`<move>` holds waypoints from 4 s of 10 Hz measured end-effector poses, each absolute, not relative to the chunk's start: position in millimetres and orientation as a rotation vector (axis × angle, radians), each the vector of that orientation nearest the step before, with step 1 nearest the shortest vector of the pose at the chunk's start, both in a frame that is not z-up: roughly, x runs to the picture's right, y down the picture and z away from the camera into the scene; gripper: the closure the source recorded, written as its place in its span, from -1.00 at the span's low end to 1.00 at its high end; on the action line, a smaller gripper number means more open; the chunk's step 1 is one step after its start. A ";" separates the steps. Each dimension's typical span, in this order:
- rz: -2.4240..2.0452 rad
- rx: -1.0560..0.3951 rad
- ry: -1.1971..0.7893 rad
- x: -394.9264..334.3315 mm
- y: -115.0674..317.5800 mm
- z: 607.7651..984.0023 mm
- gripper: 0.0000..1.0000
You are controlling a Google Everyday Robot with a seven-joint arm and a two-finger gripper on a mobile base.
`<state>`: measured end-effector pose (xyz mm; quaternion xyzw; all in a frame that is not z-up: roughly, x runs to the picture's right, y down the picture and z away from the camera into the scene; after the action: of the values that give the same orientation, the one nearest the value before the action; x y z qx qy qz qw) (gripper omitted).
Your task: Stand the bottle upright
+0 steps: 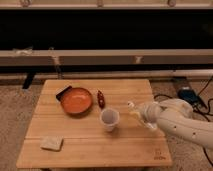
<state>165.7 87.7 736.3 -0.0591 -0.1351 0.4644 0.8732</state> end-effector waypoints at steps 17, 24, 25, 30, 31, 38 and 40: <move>0.957 -0.351 -0.876 71.1 -34.1 803.2 1.00; 0.990 -0.344 -0.970 50.6 -24.5 825.4 1.00; 0.999 -0.344 -0.980 49.3 -22.8 829.4 1.00; 1.034 -0.346 -1.025 44.8 -15.8 851.8 0.73; 1.047 -0.344 -1.038 46.4 -13.5 856.2 0.53; 1.094 -0.298 -1.100 57.4 -4.2 860.4 -0.38; 1.088 -0.302 -1.086 57.0 0.3 862.1 -0.38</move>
<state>57.0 0.3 862.1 -0.1359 -0.4891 0.4900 0.7087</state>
